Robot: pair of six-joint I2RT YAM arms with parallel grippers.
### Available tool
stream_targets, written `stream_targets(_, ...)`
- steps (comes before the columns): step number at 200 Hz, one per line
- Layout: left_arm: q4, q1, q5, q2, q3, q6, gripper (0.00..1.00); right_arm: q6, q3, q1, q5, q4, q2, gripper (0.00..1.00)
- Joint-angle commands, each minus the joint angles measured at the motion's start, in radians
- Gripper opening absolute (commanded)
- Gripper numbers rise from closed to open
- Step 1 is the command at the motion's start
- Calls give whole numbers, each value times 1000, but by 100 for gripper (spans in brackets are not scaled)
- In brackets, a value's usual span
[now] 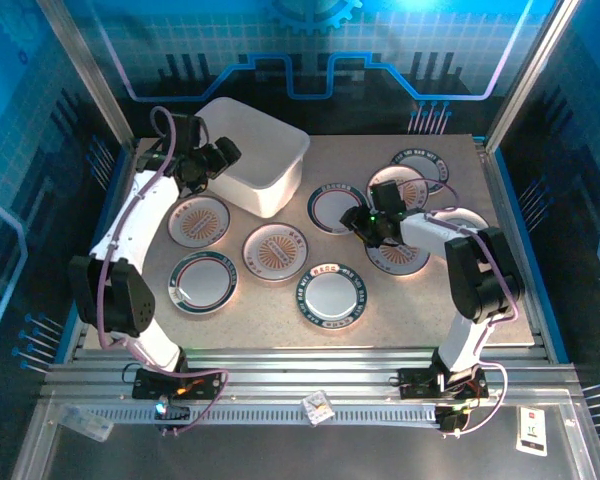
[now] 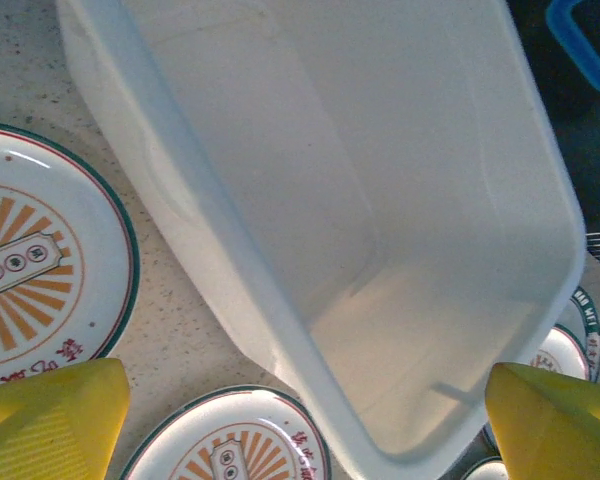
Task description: Place the plates into the plastic bin on the countertop
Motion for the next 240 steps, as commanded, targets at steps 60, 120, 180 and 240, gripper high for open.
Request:
stream_targets(60, 4, 61, -11, -112, -120, 58, 95, 83, 24, 49, 151, 22, 58, 51)
stream_targets(120, -11, 100, -18, -154, -147, 97, 95, 137, 82, 78, 232, 35, 137, 45)
stream_targets(180, -21, 114, -12, -166, -148, 106, 95, 183, 80, 85, 266, 46, 181, 39)
stream_targets(240, -35, 114, -1, -187, -151, 94, 96, 192, 54, 100, 346, 53, 130, 16)
